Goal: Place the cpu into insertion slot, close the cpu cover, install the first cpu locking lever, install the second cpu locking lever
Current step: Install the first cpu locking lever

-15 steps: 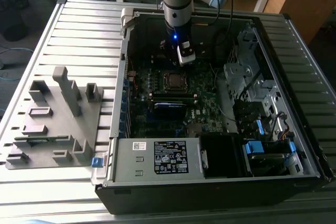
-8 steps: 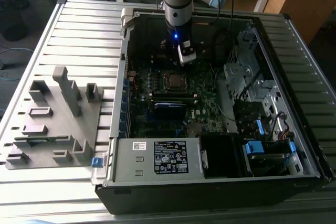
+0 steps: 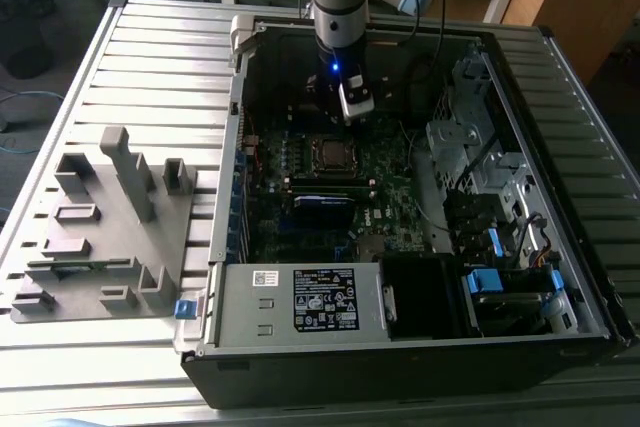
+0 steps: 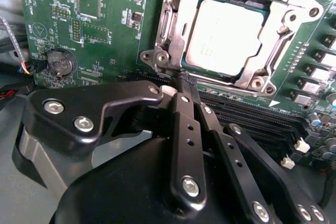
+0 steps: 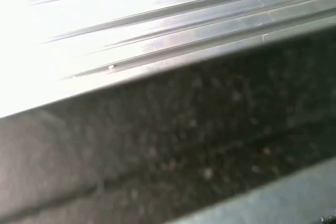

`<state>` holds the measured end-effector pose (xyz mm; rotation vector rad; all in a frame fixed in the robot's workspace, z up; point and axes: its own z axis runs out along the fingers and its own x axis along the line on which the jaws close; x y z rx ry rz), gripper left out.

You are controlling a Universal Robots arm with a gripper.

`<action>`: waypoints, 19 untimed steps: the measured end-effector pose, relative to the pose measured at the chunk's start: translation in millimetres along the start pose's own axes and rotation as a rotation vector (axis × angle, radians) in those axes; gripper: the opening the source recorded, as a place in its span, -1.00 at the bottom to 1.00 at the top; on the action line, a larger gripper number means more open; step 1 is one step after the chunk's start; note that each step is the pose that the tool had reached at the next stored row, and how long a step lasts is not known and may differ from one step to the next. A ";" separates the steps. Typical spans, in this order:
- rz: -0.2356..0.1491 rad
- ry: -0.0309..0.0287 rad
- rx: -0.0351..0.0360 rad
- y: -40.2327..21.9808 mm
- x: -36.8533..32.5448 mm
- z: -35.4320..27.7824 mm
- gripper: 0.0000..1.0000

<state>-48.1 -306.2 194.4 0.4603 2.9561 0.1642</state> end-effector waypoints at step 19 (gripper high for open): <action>0.000 0.0000 -0.0003 3.2 -5.2 1.2 -0.79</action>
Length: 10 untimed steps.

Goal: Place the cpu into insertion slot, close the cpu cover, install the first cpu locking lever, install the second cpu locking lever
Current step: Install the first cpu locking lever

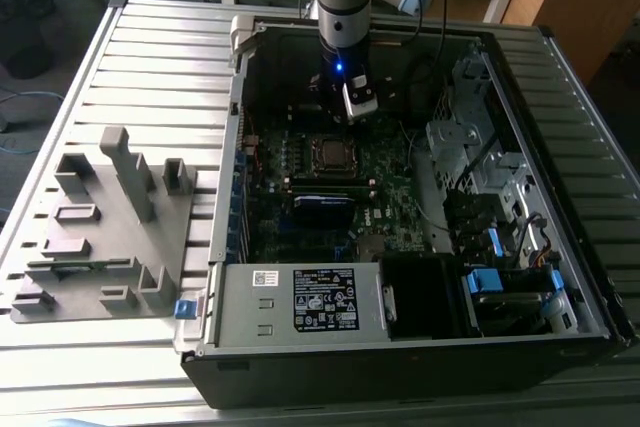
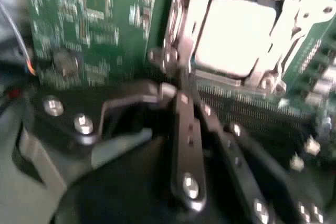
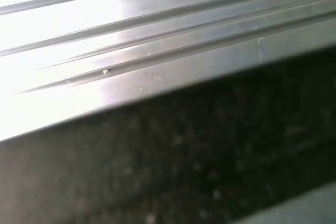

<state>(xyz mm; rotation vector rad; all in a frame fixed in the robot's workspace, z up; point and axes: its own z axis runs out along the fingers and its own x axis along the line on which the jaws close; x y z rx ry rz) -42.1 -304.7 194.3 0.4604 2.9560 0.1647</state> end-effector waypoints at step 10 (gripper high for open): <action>0.000 0.0004 -0.0003 1.4 -1.3 -10.1 -0.79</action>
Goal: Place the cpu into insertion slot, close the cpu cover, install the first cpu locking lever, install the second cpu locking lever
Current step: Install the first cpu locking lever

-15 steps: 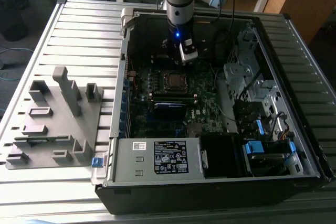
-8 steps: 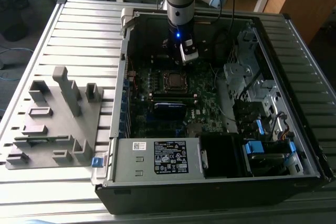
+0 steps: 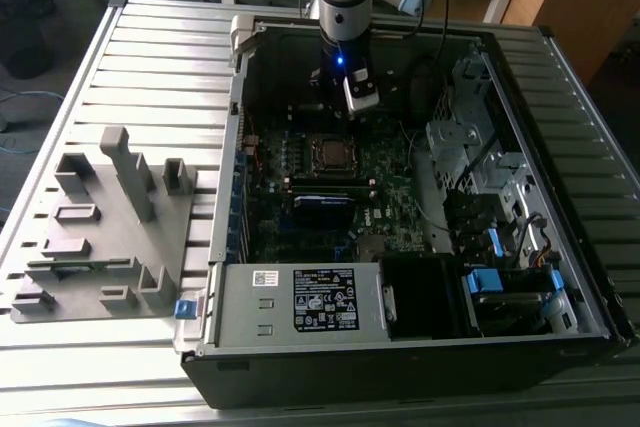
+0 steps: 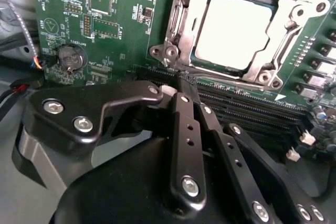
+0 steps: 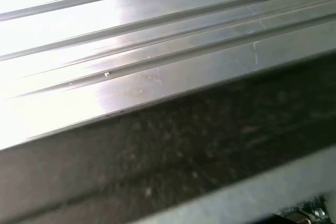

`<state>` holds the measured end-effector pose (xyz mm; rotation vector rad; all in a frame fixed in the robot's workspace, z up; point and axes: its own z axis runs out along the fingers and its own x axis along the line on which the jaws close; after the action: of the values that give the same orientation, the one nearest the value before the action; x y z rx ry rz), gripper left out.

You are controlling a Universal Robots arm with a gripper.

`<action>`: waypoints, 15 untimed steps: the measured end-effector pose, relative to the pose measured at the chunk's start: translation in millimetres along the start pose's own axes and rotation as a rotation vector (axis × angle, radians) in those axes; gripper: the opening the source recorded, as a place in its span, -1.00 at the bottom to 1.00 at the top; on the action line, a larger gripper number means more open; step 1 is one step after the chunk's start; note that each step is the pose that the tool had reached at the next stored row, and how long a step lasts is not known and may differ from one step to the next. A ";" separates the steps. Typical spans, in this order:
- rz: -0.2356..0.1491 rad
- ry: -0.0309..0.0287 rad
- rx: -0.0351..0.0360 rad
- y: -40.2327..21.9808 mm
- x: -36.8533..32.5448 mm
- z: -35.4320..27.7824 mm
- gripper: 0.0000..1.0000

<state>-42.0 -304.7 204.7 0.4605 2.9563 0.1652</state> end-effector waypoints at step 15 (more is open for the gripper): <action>0.000 0.0259 0.0083 0.6 -0.7 -5.0 -0.79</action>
<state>-41.9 -304.7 209.8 0.4622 2.9835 0.1601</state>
